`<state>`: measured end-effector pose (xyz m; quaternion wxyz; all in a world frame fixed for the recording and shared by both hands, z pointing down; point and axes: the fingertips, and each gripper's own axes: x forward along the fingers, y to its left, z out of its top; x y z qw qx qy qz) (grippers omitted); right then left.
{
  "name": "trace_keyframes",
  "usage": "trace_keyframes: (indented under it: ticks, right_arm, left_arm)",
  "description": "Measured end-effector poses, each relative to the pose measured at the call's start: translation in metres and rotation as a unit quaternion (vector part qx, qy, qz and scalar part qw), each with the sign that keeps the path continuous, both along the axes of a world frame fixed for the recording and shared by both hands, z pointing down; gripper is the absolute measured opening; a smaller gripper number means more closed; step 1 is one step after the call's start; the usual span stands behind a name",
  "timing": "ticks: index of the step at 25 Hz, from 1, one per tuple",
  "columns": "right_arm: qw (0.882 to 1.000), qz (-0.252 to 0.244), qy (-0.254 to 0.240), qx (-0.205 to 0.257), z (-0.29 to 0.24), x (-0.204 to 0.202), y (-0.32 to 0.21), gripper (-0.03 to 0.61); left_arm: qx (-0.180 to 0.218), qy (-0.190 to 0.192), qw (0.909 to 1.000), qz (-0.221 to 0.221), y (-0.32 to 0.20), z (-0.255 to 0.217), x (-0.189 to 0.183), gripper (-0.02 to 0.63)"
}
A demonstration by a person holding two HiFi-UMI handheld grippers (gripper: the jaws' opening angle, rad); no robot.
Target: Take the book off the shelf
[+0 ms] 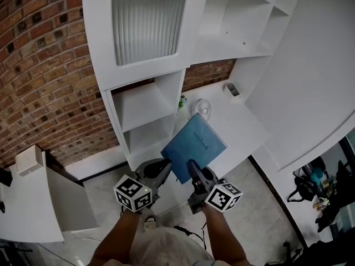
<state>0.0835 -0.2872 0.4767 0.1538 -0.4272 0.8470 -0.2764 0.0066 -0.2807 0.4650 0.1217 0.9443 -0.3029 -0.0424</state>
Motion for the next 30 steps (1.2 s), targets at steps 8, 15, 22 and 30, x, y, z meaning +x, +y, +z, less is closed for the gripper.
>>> trace_keyframes:
  ticks: [8,15,22,30]
  right_arm:
    - [1.0,-0.004,-0.006,-0.008,0.0025,-0.0012,0.0007,0.054]
    - [1.0,-0.006,-0.003,-0.009,0.0013,-0.0019,-0.0002,0.054]
    - [1.0,-0.007,-0.003,-0.009,0.0013,-0.0019,0.0006,0.054]
    - [1.0,-0.006,-0.005,-0.007,-0.0013,0.0004,0.0016,0.055]
  left_arm:
    - [-0.001,0.002,1.0,0.001,0.0006,-0.001,0.0008,0.025]
    - [-0.002,0.003,1.0,0.002,0.0001,-0.0023,0.0016,0.025]
    - [-0.002,0.002,1.0,0.003,0.0008,-0.0023,0.0028,0.025]
    - [-0.003,0.002,1.0,0.009,0.0023,-0.0032,0.0065,0.025]
